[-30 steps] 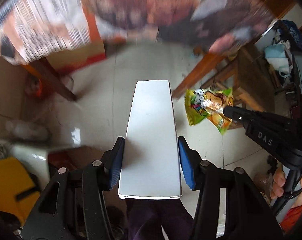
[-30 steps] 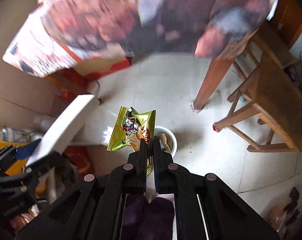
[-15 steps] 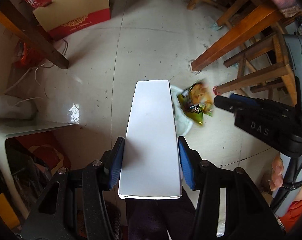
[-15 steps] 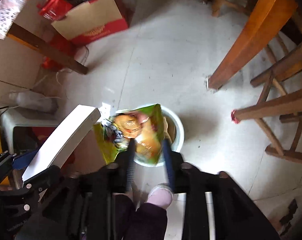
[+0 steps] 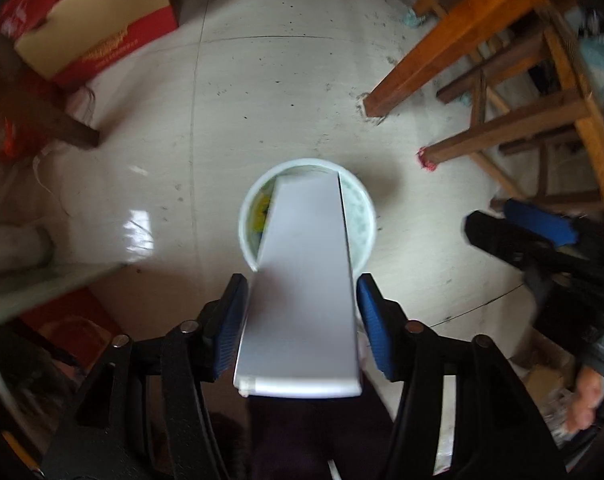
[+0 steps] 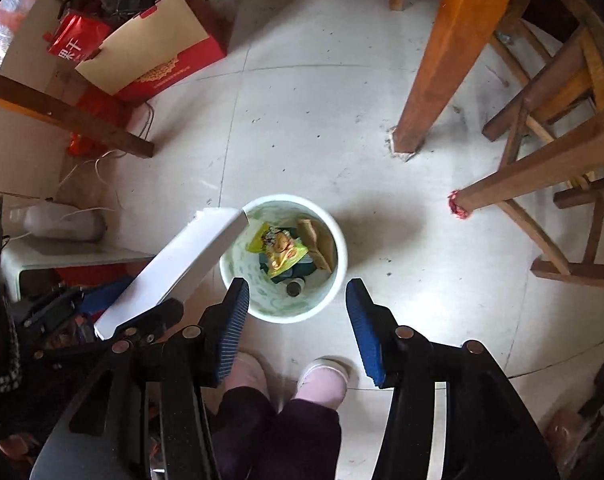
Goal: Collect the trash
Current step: 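Open right gripper dropping snack bag into bucket while left gripper releases white carton, then raise both tools from the bucket back up toward the table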
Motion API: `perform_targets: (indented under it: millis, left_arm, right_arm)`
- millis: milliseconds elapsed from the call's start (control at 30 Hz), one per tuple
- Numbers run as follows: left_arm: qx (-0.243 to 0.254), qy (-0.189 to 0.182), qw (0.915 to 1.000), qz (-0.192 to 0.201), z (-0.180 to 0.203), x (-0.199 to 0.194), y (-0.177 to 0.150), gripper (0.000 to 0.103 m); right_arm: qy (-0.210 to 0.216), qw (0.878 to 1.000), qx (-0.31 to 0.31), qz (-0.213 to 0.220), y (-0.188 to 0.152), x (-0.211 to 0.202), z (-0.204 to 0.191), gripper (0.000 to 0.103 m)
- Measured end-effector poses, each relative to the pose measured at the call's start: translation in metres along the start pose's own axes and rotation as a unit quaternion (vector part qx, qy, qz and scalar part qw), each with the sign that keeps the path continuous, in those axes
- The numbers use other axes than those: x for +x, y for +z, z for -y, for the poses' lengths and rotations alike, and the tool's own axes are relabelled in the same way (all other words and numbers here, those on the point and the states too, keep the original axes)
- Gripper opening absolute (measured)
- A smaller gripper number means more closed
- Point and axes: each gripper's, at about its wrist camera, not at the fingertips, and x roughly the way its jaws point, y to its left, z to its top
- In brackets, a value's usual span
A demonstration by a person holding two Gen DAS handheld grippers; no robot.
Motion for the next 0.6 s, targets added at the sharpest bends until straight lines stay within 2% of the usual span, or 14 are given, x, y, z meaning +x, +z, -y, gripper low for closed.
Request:
perform_targets:
  millis: [67, 167, 233, 333, 600]
  left_arm:
    - [-0.001, 0.0, 1.0, 0.003, 0.0, -0.008, 0.002, 0.057]
    - [-0.013, -0.028, 0.9995, 0.0, -0.005, -0.026, 0.003, 0.057]
    - [-0.015, -0.031, 0.9994, 0.005, -0.007, -0.043, 0.003, 0.057]
    - [-0.013, -0.024, 0.9994, 0.019, -0.009, -0.081, 0.001, 0.057]
    - [-0.017, -0.02, 0.9971, 0.071, -0.009, -0.194, 0.001, 0.057]
  right_arm:
    - [-0.002, 1.0, -0.001, 0.009, 0.001, -0.014, -0.001, 0.047]
    - [0.002, 1.0, 0.0, 0.019, 0.002, -0.032, -0.003, 0.047]
    - [0.004, 1.0, 0.002, 0.027, 0.003, -0.047, -0.007, 0.047]
    - [0.008, 0.999, 0.003, 0.034, 0.005, -0.067, -0.015, 0.047]
    - [0.011, 0.996, -0.014, 0.086, 0.012, -0.167, -0.049, 0.047]
